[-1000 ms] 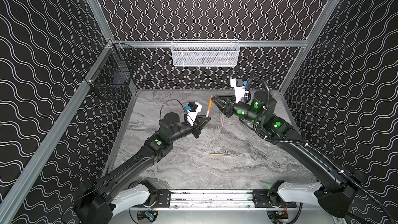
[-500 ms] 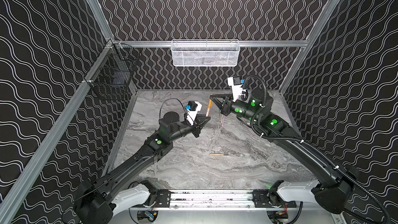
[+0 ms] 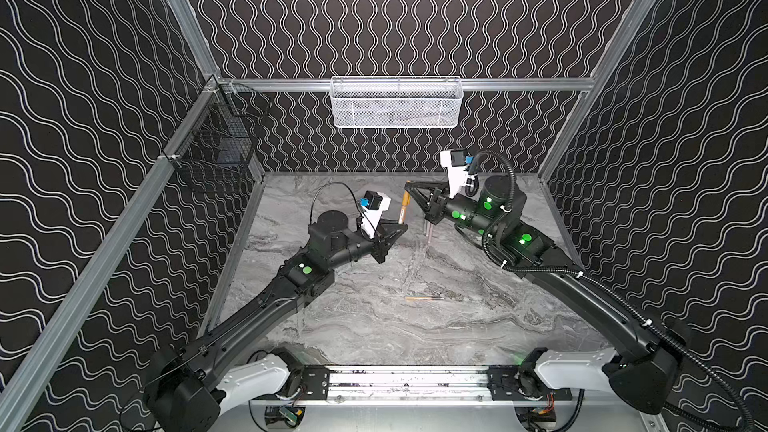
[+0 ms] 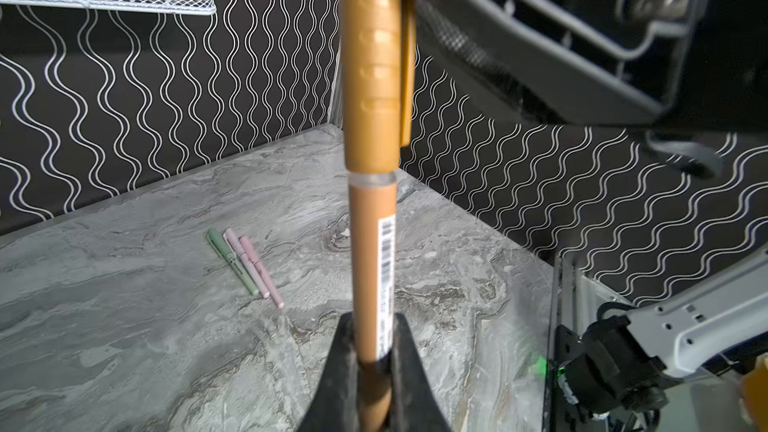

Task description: Insert the pens into the pen caps

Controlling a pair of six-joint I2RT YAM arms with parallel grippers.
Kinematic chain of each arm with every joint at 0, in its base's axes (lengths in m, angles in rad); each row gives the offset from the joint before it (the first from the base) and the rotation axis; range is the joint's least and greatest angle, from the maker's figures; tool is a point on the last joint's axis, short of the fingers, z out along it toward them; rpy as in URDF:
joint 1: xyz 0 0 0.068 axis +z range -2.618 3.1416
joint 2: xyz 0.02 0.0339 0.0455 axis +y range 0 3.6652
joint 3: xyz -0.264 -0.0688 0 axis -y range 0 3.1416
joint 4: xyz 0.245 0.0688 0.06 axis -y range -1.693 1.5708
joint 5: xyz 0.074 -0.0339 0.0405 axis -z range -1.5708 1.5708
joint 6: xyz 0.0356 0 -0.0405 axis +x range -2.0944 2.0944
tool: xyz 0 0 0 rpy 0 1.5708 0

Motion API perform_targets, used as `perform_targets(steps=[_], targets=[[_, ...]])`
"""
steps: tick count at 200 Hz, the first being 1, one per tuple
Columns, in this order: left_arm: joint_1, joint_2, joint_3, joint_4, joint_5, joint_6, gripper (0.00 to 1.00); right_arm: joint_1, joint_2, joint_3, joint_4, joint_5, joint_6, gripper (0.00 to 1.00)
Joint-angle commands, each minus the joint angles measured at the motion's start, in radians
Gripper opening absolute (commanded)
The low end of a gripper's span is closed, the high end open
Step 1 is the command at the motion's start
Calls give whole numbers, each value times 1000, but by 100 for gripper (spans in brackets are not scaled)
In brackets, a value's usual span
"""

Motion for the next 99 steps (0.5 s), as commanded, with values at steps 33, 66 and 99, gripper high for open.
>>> perform_targets(steps=[33,66,99], targets=[[2,2,126,95,0,-20,0,10,1,-12,-145,-63,-70,5],[4,16,153,118,-8,-57,0,10,-30,-50,-127,-69,-85,6],[4,24,145,208,-4,-101,0,10,-45,-76,-91,-103,-62,7]])
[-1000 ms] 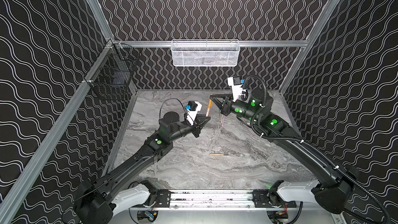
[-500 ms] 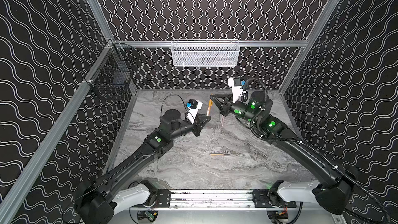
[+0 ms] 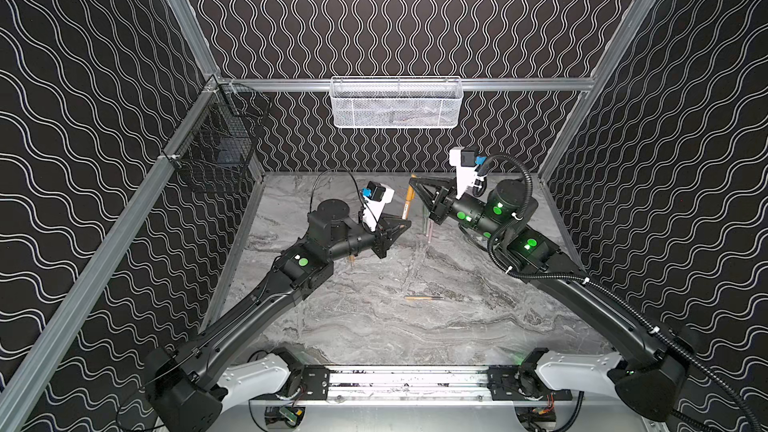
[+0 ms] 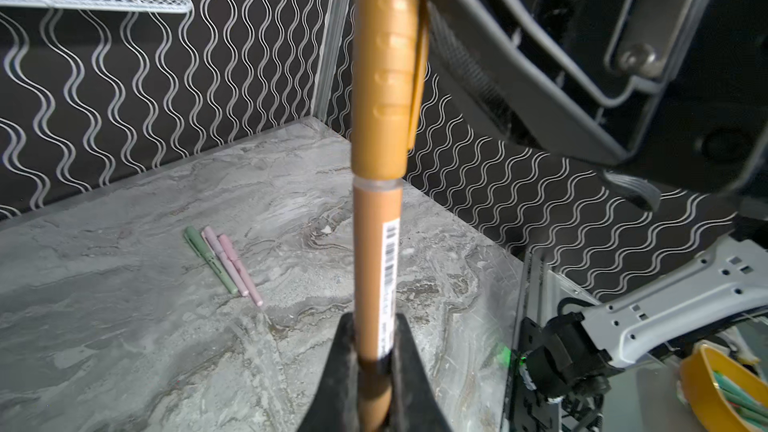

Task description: Insert the pens into the pen caps

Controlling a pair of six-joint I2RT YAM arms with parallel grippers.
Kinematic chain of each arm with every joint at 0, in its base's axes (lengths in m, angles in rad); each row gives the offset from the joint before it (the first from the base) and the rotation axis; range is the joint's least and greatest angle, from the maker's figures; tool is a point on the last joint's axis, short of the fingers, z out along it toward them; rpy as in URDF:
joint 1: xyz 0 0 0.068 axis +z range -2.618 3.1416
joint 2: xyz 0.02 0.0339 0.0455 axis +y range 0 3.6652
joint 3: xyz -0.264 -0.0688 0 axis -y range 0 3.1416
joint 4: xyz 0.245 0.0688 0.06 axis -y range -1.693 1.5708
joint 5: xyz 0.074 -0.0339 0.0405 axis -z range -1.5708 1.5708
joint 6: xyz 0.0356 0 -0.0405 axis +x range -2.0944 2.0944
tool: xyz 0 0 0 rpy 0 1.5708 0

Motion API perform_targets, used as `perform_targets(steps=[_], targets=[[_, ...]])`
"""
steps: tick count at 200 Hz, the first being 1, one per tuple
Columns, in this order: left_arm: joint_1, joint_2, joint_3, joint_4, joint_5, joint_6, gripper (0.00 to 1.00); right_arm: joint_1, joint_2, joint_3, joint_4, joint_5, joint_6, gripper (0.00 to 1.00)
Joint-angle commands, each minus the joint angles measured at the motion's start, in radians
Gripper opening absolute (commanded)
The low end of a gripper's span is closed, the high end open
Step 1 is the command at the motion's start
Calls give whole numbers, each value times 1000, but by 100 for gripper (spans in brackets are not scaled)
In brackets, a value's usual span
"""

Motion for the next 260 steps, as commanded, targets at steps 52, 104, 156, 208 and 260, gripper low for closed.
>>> perform_targets(steps=[52,104,156,208,260], targets=[[35,10,22,491,-33,-105,0,8,6,-48,-151,-193,3,7],[122,47,83,599,9,-165,0,8,6,-86,-133,-201,21,5],[130,84,124,560,79,-169,0,8,23,-71,-133,-204,32,6],[131,83,136,498,73,-144,0,11,37,-61,-137,-212,36,8],[130,107,48,430,91,-134,0,9,52,119,-196,-111,-11,32]])
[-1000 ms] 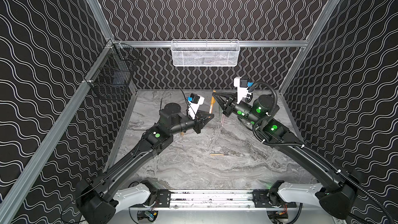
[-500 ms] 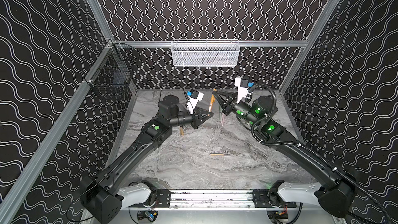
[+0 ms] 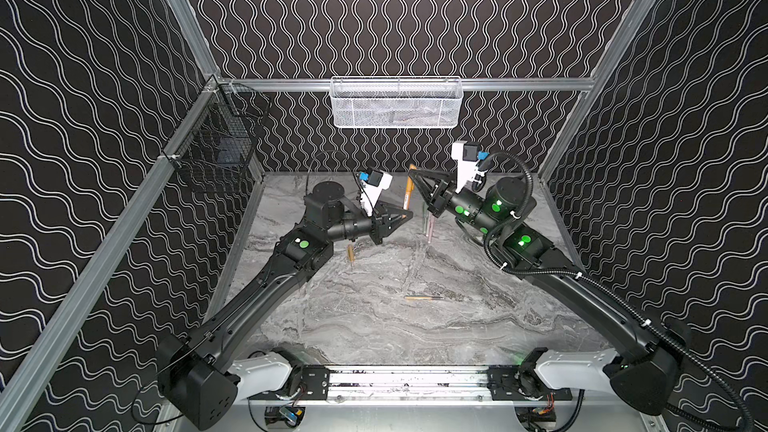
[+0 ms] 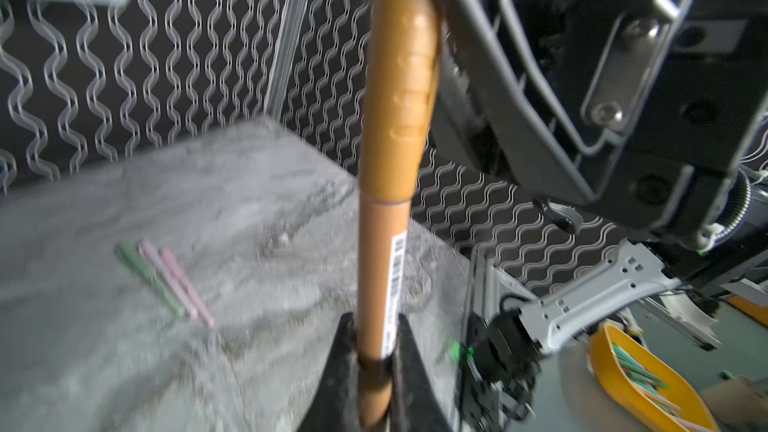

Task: Insert the pens into the pen caps
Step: 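Grasp the capped tan pen with the right gripper beside the left gripper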

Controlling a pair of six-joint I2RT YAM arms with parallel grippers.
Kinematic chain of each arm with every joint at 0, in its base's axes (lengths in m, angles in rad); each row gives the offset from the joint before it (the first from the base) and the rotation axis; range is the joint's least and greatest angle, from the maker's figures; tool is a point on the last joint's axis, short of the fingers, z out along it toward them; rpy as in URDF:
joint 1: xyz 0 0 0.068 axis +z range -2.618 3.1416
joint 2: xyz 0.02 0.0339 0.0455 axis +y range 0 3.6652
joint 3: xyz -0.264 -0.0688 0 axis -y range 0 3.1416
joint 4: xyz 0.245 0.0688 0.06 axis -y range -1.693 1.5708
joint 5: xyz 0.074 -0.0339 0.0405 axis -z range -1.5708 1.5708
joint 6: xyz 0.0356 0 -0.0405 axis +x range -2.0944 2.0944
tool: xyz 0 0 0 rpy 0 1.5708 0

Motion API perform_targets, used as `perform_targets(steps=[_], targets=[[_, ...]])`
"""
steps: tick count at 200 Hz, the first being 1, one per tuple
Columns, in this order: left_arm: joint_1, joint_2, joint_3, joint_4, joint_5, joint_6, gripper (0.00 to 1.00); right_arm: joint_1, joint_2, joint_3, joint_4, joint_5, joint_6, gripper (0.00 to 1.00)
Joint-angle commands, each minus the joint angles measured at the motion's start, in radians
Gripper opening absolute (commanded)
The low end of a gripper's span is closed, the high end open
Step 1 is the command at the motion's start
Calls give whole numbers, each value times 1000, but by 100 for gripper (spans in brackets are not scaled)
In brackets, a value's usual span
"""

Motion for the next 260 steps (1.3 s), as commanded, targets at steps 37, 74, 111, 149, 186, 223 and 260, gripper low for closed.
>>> perform_targets(steps=[37,74,111,149,186,223,260], targets=[[12,-1,-87,259,-82,-28,0,8,-47,108,-253,2,-98,44],[13,10,-138,333,-38,-72,0,9,-88,70,-290,39,-113,41],[13,1,-176,389,-3,-120,0,10,-26,98,-293,11,-124,36],[11,-17,-187,369,-11,-96,0,9,43,127,-264,2,-126,34],[11,-11,-188,374,-7,-98,0,9,77,141,-248,-19,-114,30],[11,-5,-186,375,-7,-105,0,9,95,136,-230,-59,-88,20],[11,-9,-184,374,-5,-105,0,10,104,137,-218,-88,-71,7]])
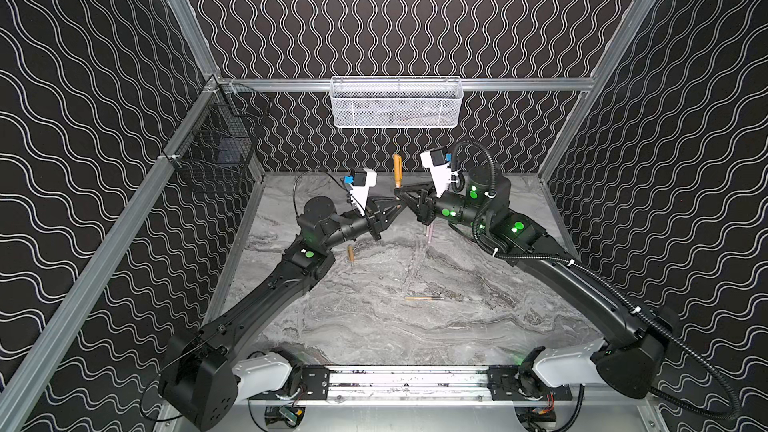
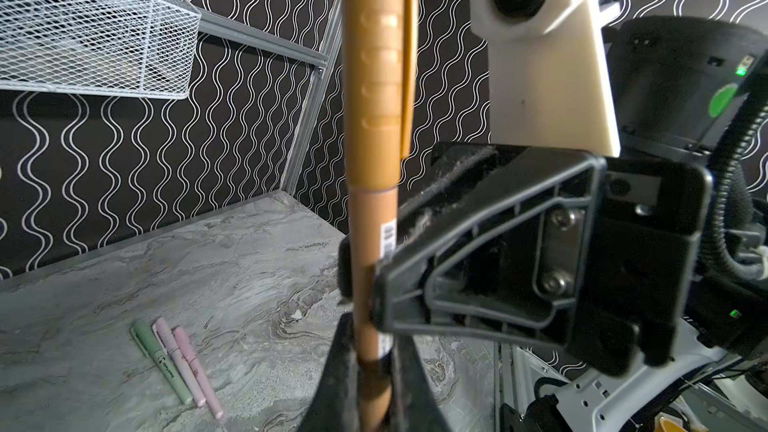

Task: Insert the pens into the pen caps
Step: 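Grasp the capped tan pen with the right gripper beside the left gripper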

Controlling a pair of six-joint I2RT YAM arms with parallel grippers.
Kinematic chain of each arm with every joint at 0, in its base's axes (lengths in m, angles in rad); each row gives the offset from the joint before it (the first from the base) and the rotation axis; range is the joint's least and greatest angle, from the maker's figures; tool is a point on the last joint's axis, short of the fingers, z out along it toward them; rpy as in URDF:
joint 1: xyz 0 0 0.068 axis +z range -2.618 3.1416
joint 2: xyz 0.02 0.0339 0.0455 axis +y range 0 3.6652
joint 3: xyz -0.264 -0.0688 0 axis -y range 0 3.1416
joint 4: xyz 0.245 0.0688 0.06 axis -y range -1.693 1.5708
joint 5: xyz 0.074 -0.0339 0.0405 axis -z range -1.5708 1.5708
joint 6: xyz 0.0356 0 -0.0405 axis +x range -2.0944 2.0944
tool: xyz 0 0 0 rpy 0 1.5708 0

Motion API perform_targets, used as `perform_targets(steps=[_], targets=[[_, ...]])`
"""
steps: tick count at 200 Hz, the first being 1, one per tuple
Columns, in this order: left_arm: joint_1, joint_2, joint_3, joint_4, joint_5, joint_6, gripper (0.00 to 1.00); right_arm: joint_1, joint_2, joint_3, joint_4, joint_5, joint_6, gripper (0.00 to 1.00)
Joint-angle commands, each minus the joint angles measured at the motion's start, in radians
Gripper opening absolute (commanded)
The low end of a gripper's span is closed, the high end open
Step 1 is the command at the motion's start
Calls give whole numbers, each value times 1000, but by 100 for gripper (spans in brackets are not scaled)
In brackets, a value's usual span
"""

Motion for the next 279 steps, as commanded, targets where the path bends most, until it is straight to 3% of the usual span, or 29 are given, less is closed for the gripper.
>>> perform_targets(steps=[1,99,151,213,238,265,279], targets=[[0,1,5,38,12,10,0,1,4,8,46,-44,39,7],[0,0,8,30,10,3,0,1,15,4,87,-35,58,1],[0,-9,0,31,-20,1,15,2,7,4,85,-31,51,0],[0,-7,-4,36,-20,-1,17,3,-4,-11,94,-25,55,0],[0,-2,1,33,-9,-2,17,2,-4,-12,93,-22,53,0],[0,1,2,39,2,2,0,2,-5,-17,100,-25,60,0],[-1,1,2,40,7,4,0,2,-7,-22,105,-29,66,0]])
